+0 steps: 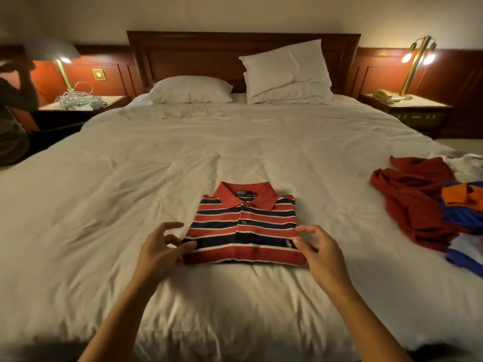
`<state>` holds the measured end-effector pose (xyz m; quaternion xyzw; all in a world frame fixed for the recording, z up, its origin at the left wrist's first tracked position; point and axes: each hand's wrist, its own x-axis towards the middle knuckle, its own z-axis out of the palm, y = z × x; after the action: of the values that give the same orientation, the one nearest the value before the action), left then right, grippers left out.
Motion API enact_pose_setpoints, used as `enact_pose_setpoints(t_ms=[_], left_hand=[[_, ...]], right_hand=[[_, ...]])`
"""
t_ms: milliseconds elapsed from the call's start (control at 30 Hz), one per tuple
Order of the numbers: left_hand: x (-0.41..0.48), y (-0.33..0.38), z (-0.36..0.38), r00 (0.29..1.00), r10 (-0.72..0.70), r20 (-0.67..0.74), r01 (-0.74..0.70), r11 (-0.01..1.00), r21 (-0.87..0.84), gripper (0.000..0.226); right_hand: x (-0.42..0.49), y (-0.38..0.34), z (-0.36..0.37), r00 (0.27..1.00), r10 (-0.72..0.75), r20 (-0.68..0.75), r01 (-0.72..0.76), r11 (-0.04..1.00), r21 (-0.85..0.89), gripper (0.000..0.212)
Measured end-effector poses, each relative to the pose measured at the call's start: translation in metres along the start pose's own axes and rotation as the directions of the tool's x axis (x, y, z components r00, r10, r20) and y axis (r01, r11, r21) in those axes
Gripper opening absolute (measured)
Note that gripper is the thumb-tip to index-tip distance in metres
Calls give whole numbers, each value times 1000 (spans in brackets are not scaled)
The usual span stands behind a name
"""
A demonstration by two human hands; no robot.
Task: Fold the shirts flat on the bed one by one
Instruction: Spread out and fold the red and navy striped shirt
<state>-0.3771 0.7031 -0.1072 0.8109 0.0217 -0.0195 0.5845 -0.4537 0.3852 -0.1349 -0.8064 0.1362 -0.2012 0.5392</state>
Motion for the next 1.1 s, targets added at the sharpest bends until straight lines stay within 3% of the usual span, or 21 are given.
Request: enact_pose_setpoints(t_ms=[133, 300, 500, 600, 700, 800, 867, 967, 1033, 1100], left_hand=[[-6, -8, -2, 999, -49, 4, 49, 998, 43, 20], [-6, -5, 10, 1000, 0, -22, 4, 990, 142, 28], [-9, -13, -1, 998, 42, -43, -34, 982, 188, 32], [-14, -15, -6, 1000, 26, 9, -28, 948, 317, 31], [-11, -9, -9, 994, -58, 94, 12, 901, 433, 31], [3, 8, -12, 976, -122, 180, 21, 876, 481, 33], [20, 20, -4, 983, -55, 174, -44, 854, 518, 35], [60, 40, 31, 983, 82, 163, -160, 821, 548, 53], [91, 48, 65, 971, 95, 219, -199, 829, 522, 50], [114, 40, 92, 978, 45, 202, -146, 844, 516, 44]], right_hand=[[-16, 6, 6, 998, 37, -42, -35, 999, 37, 14], [-17, -3, 13, 996, 14, -91, -4, 993, 118, 9], [-15, 5, -1, 992, -33, -124, 40, 998, 57, 4], [-18, 14, -6, 999, -33, -37, 31, 998, -50, 9], [-16, 9, -10, 993, 72, 91, -62, 992, -110, 13], [1, -5, -10, 983, 148, 114, -119, 967, -225, 16], [19, -15, 0, 991, 114, 73, -86, 946, -313, 16], [58, -26, 32, 998, 26, 50, -2, 904, -429, 36], [83, -23, 56, 987, 77, 143, 18, 821, -571, 53], [99, -10, 74, 962, 192, 193, -15, 745, -666, 63]])
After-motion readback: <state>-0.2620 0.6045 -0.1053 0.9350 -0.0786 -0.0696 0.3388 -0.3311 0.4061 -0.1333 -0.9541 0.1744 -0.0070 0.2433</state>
